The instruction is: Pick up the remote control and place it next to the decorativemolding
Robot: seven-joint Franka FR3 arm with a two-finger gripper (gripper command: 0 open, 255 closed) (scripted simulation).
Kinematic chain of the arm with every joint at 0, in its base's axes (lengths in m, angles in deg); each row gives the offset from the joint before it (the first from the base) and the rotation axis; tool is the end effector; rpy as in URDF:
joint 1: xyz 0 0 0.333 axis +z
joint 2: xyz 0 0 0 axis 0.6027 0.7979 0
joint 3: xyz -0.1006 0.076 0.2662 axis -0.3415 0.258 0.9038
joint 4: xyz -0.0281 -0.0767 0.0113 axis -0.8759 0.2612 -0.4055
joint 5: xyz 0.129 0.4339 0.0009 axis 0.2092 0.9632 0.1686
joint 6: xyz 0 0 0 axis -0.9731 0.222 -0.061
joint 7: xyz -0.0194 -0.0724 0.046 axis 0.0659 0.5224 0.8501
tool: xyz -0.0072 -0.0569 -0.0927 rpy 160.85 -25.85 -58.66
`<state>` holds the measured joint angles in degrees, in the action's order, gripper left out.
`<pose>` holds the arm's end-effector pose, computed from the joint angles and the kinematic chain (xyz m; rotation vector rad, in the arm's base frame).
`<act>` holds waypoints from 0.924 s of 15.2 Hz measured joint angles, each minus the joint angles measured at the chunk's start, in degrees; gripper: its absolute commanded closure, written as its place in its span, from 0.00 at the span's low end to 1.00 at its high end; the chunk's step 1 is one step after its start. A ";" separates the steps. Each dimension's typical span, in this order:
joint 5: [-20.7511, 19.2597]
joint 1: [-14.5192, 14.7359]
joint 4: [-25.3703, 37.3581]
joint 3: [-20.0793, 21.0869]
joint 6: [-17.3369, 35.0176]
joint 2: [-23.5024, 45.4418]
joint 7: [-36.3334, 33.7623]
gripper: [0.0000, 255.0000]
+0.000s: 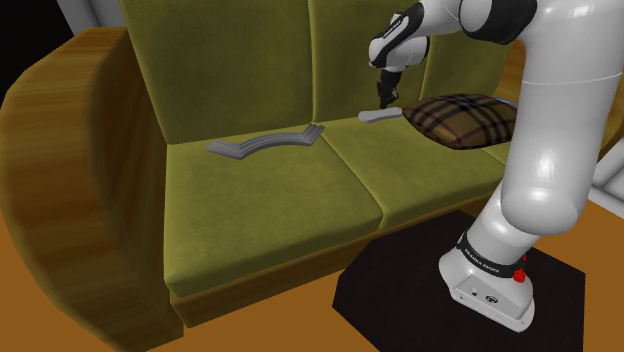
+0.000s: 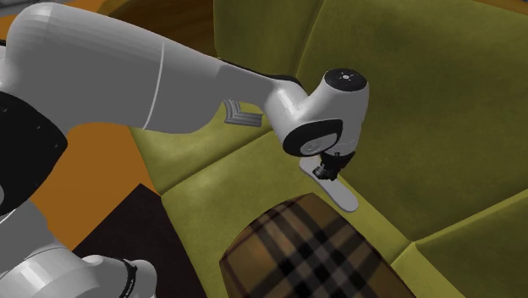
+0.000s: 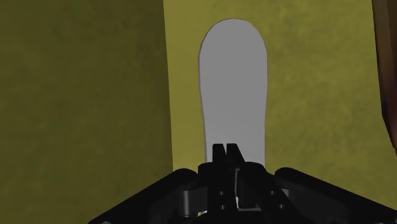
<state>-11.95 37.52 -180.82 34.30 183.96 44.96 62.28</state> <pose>0.5498 -0.3887 0.3064 2.5112 1.5475 -0.0283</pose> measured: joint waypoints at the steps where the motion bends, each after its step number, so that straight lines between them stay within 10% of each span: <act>1: -0.35 0.25 -0.29 0.11 -0.09 0.81 -0.29 1.00; 2: -0.35 0.26 -0.31 0.13 -0.09 0.85 -0.29 0.00; 14: 11.42 -5.19 0.42 2.15 -7.81 -0.67 4.73 0.00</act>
<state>-0.53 32.34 -180.40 36.45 176.15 44.29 67.01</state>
